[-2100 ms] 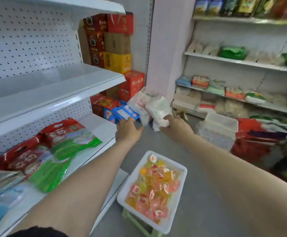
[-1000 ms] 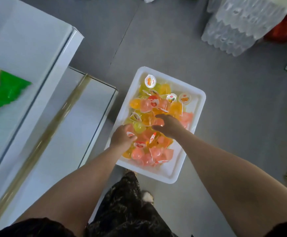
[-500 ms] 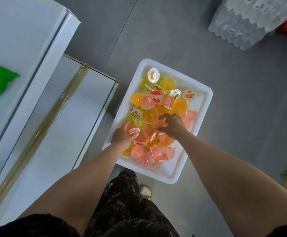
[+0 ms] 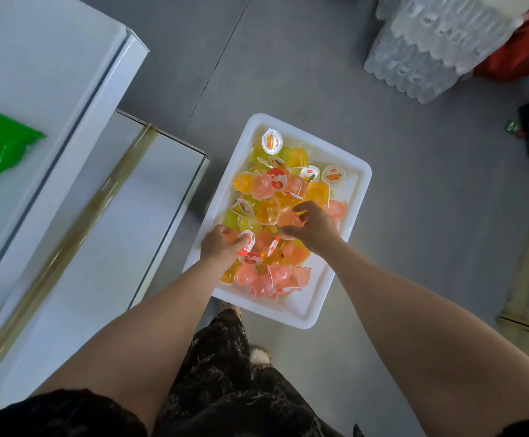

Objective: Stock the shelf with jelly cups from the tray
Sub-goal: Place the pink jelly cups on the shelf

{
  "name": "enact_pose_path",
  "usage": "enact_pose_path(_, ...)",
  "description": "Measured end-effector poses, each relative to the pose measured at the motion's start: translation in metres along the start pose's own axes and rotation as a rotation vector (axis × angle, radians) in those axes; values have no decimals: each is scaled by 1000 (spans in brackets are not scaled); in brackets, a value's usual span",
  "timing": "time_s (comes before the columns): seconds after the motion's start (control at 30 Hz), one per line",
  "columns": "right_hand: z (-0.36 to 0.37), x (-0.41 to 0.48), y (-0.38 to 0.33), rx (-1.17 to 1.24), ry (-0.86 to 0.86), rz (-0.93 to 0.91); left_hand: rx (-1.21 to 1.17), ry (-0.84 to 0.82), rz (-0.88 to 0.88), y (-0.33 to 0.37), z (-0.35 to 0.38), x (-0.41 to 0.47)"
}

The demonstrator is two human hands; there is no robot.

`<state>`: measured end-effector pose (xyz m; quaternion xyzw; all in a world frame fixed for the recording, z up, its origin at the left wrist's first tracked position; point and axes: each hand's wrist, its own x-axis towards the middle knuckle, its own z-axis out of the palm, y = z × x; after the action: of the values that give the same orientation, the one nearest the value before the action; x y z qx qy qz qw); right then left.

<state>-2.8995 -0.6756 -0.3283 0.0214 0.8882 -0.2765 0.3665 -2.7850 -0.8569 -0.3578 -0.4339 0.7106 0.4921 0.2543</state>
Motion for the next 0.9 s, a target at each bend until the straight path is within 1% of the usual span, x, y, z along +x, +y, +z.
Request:
enact_pose_path(0.1,-15,-21,-4,153,-23,20,-249,-18,-53,1,-8,-19)
enact_pose_path(0.23,-26,-54,-11,271,-3,35,-461,-153,-39,7,-23,-59)
enact_pose_path(0.33,-34,-90,-24,359,-6,-18,-618,-167,-4,11,-37,-99)
enact_pose_path(0.43,-46,-134,-36,438,-7,-134,-702,-167,71,14,-51,-146)
enact_pose_path(0.53,-56,-178,-51,450,-1,-294,-781,-175,183,11,-62,-194)
enact_pose_path(0.7,-66,-253,-86,478,47,-443,-921,-152,374,1,-85,-278)
enact_pose_path(0.8,-69,-305,-120,506,43,-585,-944,-89,484,-4,-110,-336)
enact_pose_path(0.9,-67,-361,-160,538,-32,-741,-1004,10,562,-15,-143,-394)
